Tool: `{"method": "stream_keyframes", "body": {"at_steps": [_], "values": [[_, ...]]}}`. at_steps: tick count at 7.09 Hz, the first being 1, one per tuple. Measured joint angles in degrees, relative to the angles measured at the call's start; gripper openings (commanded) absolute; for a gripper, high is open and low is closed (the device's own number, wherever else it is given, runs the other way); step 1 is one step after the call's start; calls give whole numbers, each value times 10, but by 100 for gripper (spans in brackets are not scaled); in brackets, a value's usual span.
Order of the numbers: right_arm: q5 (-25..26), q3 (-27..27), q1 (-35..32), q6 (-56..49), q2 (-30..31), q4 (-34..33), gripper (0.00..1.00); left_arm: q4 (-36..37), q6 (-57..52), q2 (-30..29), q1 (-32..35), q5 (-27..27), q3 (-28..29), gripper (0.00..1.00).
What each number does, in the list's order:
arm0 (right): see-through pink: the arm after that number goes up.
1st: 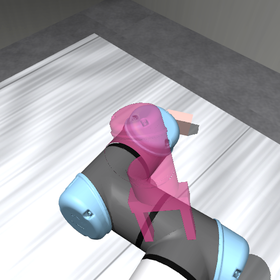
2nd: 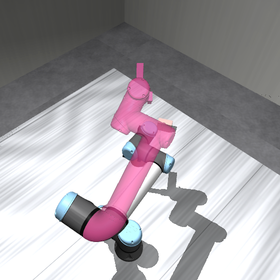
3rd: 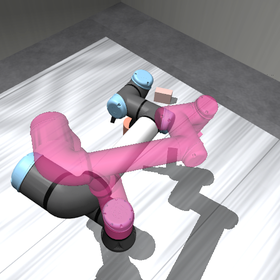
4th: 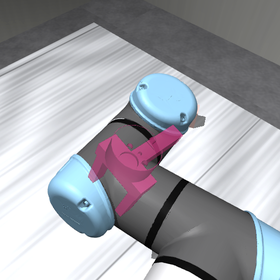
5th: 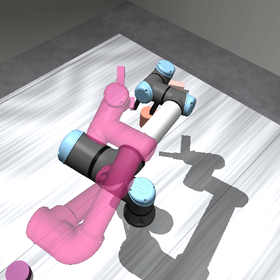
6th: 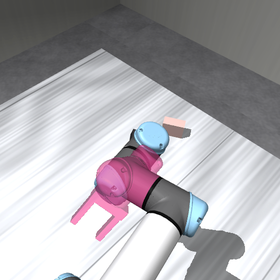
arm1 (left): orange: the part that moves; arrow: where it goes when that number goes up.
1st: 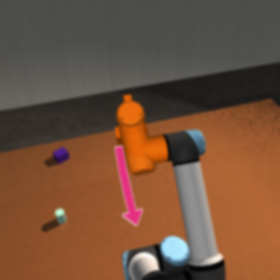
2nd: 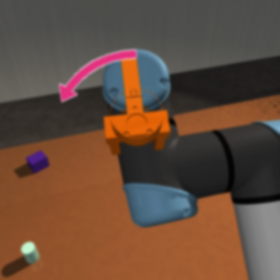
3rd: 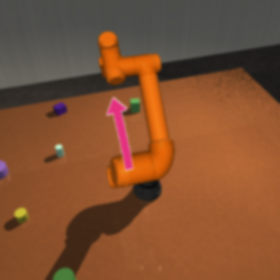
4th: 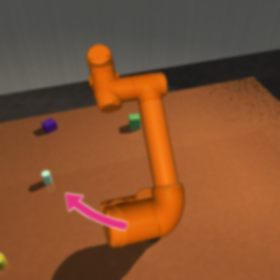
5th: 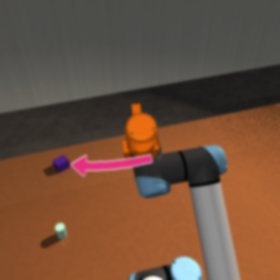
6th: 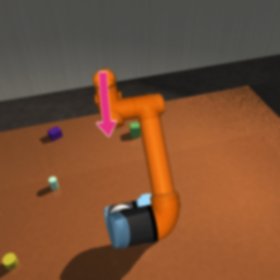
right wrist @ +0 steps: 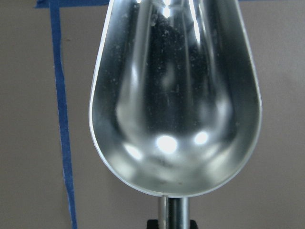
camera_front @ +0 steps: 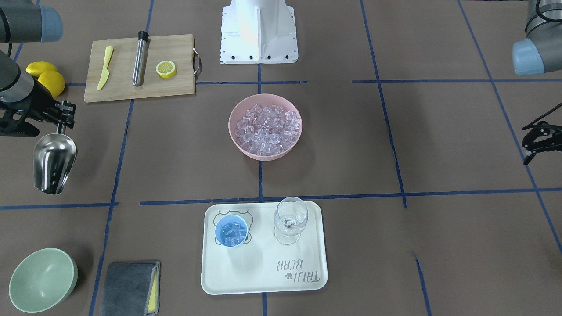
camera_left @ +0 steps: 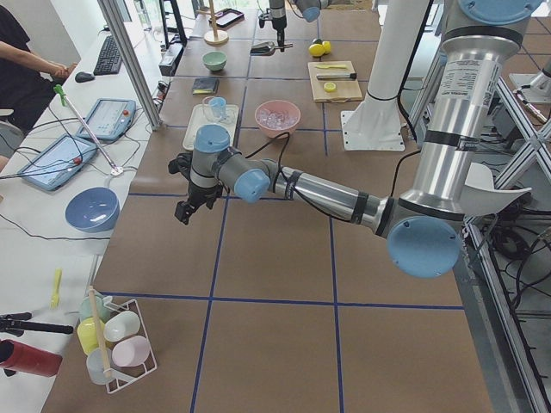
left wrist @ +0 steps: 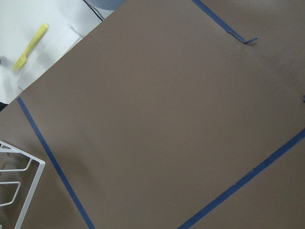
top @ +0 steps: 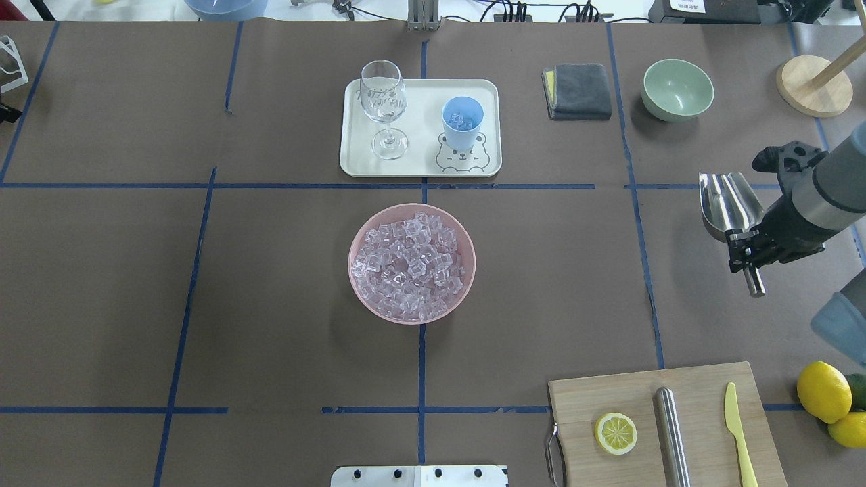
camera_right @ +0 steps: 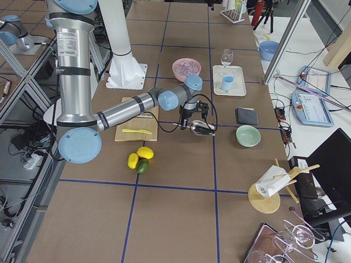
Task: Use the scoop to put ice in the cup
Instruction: 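Carry the empty scoop back toward its spot with the right gripper, then lower the scoop onto the table and open the right gripper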
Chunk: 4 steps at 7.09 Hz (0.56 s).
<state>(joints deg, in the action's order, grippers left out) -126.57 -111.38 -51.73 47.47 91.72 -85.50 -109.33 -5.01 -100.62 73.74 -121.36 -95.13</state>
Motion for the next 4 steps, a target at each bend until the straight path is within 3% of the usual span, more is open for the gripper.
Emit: {"method": "stream_keyframes", "body": {"at_steps": [2, 4], "values": [[13, 2, 45, 54, 28, 56, 0, 0, 0, 0, 0, 1, 0, 100], [20, 15, 69, 68, 33, 70, 0, 0, 0, 1, 0, 1, 0, 100]]}}
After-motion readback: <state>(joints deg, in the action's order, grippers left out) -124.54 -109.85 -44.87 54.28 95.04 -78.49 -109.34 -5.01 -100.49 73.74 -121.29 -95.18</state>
